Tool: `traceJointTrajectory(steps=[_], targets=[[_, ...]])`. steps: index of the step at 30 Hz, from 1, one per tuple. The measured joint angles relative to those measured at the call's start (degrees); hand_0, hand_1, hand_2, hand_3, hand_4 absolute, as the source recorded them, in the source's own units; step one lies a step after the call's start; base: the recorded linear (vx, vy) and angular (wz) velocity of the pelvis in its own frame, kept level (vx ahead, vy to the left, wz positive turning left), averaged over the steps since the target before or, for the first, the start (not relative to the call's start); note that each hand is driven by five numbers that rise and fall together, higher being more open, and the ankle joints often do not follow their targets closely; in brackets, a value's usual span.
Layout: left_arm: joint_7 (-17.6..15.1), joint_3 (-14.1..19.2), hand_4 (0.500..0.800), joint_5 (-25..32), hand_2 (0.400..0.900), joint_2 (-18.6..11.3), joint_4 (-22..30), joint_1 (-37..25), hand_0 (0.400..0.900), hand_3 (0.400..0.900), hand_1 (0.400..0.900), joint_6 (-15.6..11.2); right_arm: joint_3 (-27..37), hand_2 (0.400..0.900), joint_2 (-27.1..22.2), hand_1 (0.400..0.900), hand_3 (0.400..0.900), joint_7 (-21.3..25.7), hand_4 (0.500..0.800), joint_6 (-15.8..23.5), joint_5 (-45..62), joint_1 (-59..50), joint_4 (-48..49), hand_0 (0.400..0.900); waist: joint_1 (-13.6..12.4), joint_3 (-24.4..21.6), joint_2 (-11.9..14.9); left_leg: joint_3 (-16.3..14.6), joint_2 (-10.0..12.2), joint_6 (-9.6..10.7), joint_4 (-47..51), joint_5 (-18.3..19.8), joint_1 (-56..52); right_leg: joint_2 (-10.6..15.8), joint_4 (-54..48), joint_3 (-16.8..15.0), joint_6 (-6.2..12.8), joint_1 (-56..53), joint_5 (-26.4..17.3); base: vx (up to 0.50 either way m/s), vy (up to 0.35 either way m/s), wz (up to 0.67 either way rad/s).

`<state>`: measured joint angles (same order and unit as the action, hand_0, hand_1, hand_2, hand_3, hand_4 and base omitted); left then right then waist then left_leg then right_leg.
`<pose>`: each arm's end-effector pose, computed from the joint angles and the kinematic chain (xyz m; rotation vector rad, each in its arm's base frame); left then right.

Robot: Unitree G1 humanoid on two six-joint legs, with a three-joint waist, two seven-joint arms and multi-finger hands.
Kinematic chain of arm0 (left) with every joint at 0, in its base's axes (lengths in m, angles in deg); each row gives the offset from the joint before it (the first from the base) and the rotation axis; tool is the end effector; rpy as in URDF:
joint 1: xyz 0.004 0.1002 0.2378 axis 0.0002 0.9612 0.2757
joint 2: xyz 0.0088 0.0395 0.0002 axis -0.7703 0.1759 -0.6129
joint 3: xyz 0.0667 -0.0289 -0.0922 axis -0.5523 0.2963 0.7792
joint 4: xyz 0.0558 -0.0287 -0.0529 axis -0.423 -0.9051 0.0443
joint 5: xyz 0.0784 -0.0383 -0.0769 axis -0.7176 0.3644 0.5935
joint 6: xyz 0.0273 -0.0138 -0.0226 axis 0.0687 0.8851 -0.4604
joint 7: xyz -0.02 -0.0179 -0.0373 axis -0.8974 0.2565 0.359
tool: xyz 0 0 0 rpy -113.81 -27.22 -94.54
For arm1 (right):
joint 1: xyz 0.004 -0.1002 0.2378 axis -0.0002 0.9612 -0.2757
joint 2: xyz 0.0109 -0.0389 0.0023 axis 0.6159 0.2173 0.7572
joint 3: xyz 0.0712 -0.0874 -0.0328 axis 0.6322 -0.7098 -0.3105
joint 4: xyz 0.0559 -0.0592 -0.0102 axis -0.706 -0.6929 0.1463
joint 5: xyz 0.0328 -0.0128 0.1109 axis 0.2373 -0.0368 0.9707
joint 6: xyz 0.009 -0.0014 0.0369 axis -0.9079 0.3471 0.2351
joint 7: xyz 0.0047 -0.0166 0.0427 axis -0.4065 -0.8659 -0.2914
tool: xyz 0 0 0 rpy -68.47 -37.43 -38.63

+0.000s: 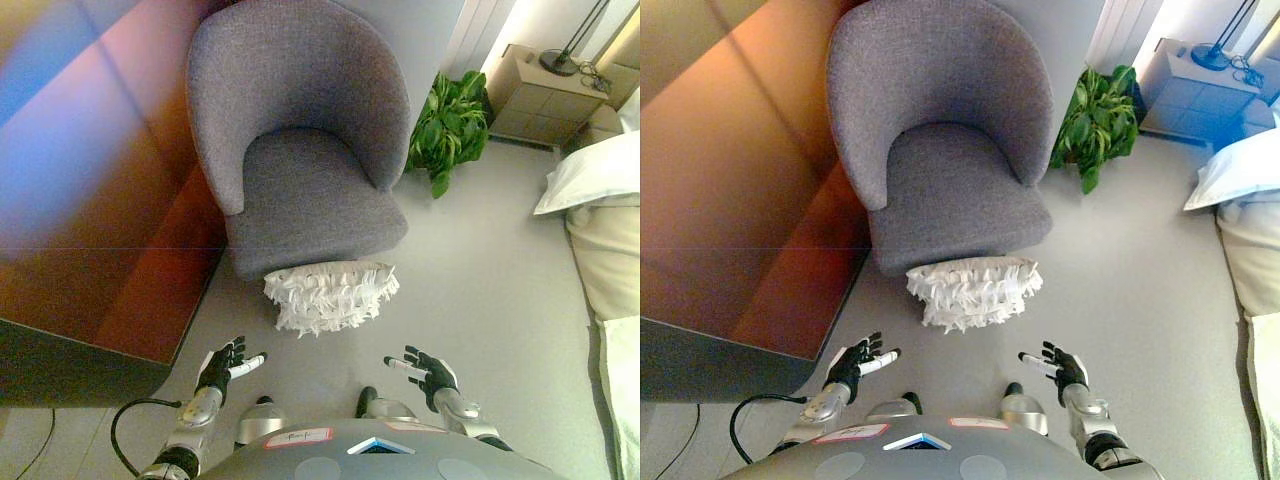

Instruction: Pick up the pillow and put it on the sofa.

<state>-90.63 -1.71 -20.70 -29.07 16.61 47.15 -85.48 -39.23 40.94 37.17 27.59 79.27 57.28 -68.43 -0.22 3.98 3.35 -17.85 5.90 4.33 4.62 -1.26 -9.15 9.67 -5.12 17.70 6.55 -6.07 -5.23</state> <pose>0.0717 0.2298 -0.1337 0.1544 0.9208 0.0989 0.0745 -0.2084 -0.1421 -0.0526 1.0387 -0.1104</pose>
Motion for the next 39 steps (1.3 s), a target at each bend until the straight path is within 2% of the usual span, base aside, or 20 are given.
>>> traceJointTrajectory(steps=[9,12,13,14,16,18,19,20,21,22,23,25,27,29,30,32,34,35,37,39], targets=[[-3.75,0.00,0.800,-0.02,0.900,0.22,-0.01,-0.58,0.900,0.900,0.900,-0.35,-0.01,0.900,-0.07,0.900,0.900,-0.32,0.800,0.06,0.04,-0.72,0.67,0.900,-0.23,1.92,-0.09,0.95,1.38,0.08,-5.83,1.89,2.56,-0.44,0.02,0.11,-0.37,0.44,0.53,-0.01,-0.122,-0.05],[-4.99,0.32,0.800,0.25,0.900,0.34,-0.11,-1.34,0.900,0.900,0.900,-0.48,-0.05,0.900,0.07,0.900,0.900,-0.34,0.800,-0.10,0.08,-2.02,1.01,0.900,-1.53,4.55,0.95,5.03,2.16,0.86,-17.36,2.19,7.61,-0.32,0.33,-1.57,-1.57,0.72,0.46,0.03,-0.113,-0.15],[-5.03,0.52,0.800,0.71,0.900,0.54,-0.15,-1.54,0.900,0.900,0.900,-0.48,-0.08,0.900,-0.09,0.900,0.900,-0.36,0.800,-0.22,0.13,-2.41,1.16,0.900,-1.78,5.30,1.36,6.94,2.38,2.17,-22.62,1.34,10.23,-0.18,0.54,-1.85,-2.10,0.82,0.14,0.10,-0.046,-0.11],[-4.98,0.57,0.800,1.14,0.900,0.77,-0.12,-1.51,0.900,0.900,0.900,-0.48,-0.05,0.900,-0.41,0.900,0.900,-0.33,0.800,-0.27,0.18,-2.51,1.70,0.900,-1.88,5.73,1.49,9.04,2.46,4.19,-26.78,-0.30,12.75,0.28,0.90,-1.88,-2.57,1.06,0.20,0.15,0.007,-0.09],[-4.91,0.92,0.800,1.15,0.900,1.48,-0.06,-1.61,0.900,0.900,0.900,-0.45,-0.07,0.900,-1.06,0.900,0.900,-0.31,0.800,-0.26,0.37,-2.74,2.12,0.900,-2.14,6.81,2.19,10.51,2.53,4.70,-30.14,-4.26,15.18,0.69,-0.20,-2.45,-3.22,1.18,0.16,0.22,0.070,-0.09],[-4.83,1.22,0.800,1.15,0.900,2.30,-0.15,-1.37,0.900,0.900,0.900,-0.19,-0.42,0.900,-1.76,0.900,0.900,-0.33,0.800,-0.23,0.61,-3.07,2.11,0.900,-2.09,7.30,2.18,9.43,2.06,3.10,-28.76,-6.14,15.12,1.26,-0.24,-2.57,-3.00,1.75,0.36,0.27,0.139,-0.11],[-4.84,1.40,0.800,1.16,0.900,3.41,-0.29,-1.04,0.900,0.900,0.900,-0.14,-0.81,0.900,-2.85,0.900,0.900,-0.44,0.800,-0.22,0.75,-3.03,2.11,0.900,-2.36,6.81,-0.19,8.52,3.58,2.82,-23.94,-5.87,13.82,-0.68,1.91,-2.87,-2.46,2.03,1.74,0.34,0.176,-0.24],[-4.75,1.49,0.800,1.17,0.900,4.85,0.19,-0.74,0.900,0.900,0.900,-0.32,-0.69,0.900,-4.54,0.900,0.900,-0.47,0.800,-0.15,1.02,-2.66,2.19,0.900,-1.71,6.61,-4.98,8.07,8.20,4.21,-18.01,-2.67,12.48,-4.64,16.22,-2.68,-5.40,6.35,7.37,0.31,0.150,-0.25],[-4.68,1.50,0.800,1.20,0.900,4.23,1.81,-0.49,0.900,0.900,0.900,-0.92,-0.67,0.900,-4.56,0.900,0.900,-0.63,0.800,-0.60,1.01,-2.24,1.98,0.900,-2.02,7.04,-5.06,7.93,9.03,5.81,-13.01,1.57,9.98,-5.32,25.67,-1.94,-5.89,8.57,16.56,0.40,0.173,-0.41],[-4.67,2.12,0.800,1.28,0.900,3.33,1.19,-1.69,0.900,0.900,0.900,-1.00,-0.55,0.900,-3.09,0.900,0.900,-0.41,0.800,-1.14,1.05,-2.65,1.28,0.900,-2.09,9.12,-2.77,8.17,8.78,6.12,-13.52,1.35,9.15,-4.95,27.01,-3.70,-6.86,8.67,17.98,0.35,0.132,-0.43],[-4.70,2.40,0.800,1.29,0.900,3.28,0.89,-1.51,0.900,0.900,0.900,-1.05,-0.66,0.900,-2.70,0.900,0.900,-0.92,0.800,-0.89,1.03,-1.83,1.46,0.900,-1.90,8.45,-1.96,8.10,8.70,5.69,-12.94,0.81,10.24,-6.65,23.83,-5.31,-6.51,7.80,17.33,0.38,0.140,-0.46],[-5.01,2.44,0.800,1.32,0.900,3.75,0.31,-1.10,0.900,0.900,0.900,-1.28,-0.59,0.900,-2.71,0.900,0.900,-1.24,0.800,-0.60,1.04,-1.88,1.60,0.900,-4.35,8.66,-1.13,7.67,5.91,6.30,-7.42,-0.48,9.51,-7.59,15.63,-9.12,-8.36,5.32,13.21,0.28,0.123,-0.29],[-5.06,2.45,0.800,1.30,0.900,5.27,-0.06,-0.01,0.900,0.900,0.900,-1.24,-0.19,0.900,-3.97,0.900,0.900,-1.43,0.800,-0.51,1.02,-2.09,1.81,0.900,-6.24,9.62,-2.42,6.17,6.16,5.29,-6.65,-6.53,7.38,-7.81,9.92,-9.37,-7.69,2.93,8.85,0.26,0.133,-0.15],[-5.40,2.98,0.800,1.79,0.900,4.89,-0.36,-0.28,0.900,0.900,0.900,-1.13,-0.06,0.900,-3.39,0.900,0.900,-1.53,0.800,-0.50,0.98,-2.32,2.32,0.900,-6.23,11.13,-1.89,5.79,5.46,4.33,-11.49,-3.62,8.37,-7.03,6.85,-10.05,-7.59,-0.04,7.62,0.34,0.136,-0.09],[-5.43,3.04,0.800,1.74,0.900,4.02,-0.30,-0.76,0.900,0.900,0.900,-1.18,-0.09,0.900,-2.75,0.900,0.900,-1.74,0.800,-0.50,0.94,-2.45,2.78,0.900,-6.44,11.71,-1.11,4.60,5.06,5.07,-13.75,-2.13,10.17,-6.22,5.70,-10.45,-7.25,-1.09,7.18,0.34,0.136,-0.15],[-5.41,3.11,0.800,1.33,0.900,3.55,-0.35,-0.84,0.900,0.900,0.900,-1.20,0.01,0.900,-2.73,0.900,0.900,-1.91,0.800,-0.40,0.97,-2.28,3.50,0.900,-6.14,11.28,-1.83,3.39,4.91,4.41,-9.12,-2.60,9.82,-5.87,4.58,-9.92,-6.78,-2.25,7.19,0.30,0.145,-0.08],[-5.35,3.31,0.800,1.00,0.900,3.00,-0.20,-0.88,0.900,0.900,0.900,-1.21,-0.10,0.900,-2.55,0.900,0.900,-2.81,0.800,-0.45,0.84,-2.34,3.83,0.900,-6.68,10.74,-2.02,0.94,4.46,0.22,-8.29,-2.55,8.96,-4.44,4.50,-9.24,-5.51,-2.60,8.02,0.27,0.142,0.03],[-5.34,3.83,0.800,0.97,0.900,2.34,0.08,-0.91,0.900,0.900,0.900,-1.20,-0.20,0.900,-2.15,0.900,0.900,-3.48,0.800,-0.47,0.54,-2.28,5.08,0.900,-7.03,10.57,-1.29,-0.72,3.55,-1.11,-7.90,-1.64,8.49,-2.96,3.94,-7.67,-5.52,-2.96,7.98,0.26,0.145,0.10],[-5.31,5.00,0.800,1.01,0.900,0.23,1.39,-0.93,0.900,0.900,0.900,-1.10,-0.44,0.900,-0.81,0.900,0.900,-3.80,0.800,-0.55,0.44,-1.89,7.93,0.900,-7.68,10.17,-0.10,-2.59,2.40,-2.00,-8.12,-0.52,7.73,-0.48,7.83,-1.28,-5.28,-3.61,9.02,0.22,0.148,0.10],[-5.30,5.61,0.800,1.05,0.900,-1.52,2.78,-1.52,0.900,0.900,0.900,-1.07,-1.43,0.900,0.08,0.900,0.900,-3.62,0.800,-0.70,0.49,-2.18,9.25,0.900,-7.69,9.49,0.75,-2.64,1.26,-2.15,-8.76,0.02,7.60,0.20,7.60,-0.02,-3.65,-3.36,8.08,0.20,0.179,0.04]])
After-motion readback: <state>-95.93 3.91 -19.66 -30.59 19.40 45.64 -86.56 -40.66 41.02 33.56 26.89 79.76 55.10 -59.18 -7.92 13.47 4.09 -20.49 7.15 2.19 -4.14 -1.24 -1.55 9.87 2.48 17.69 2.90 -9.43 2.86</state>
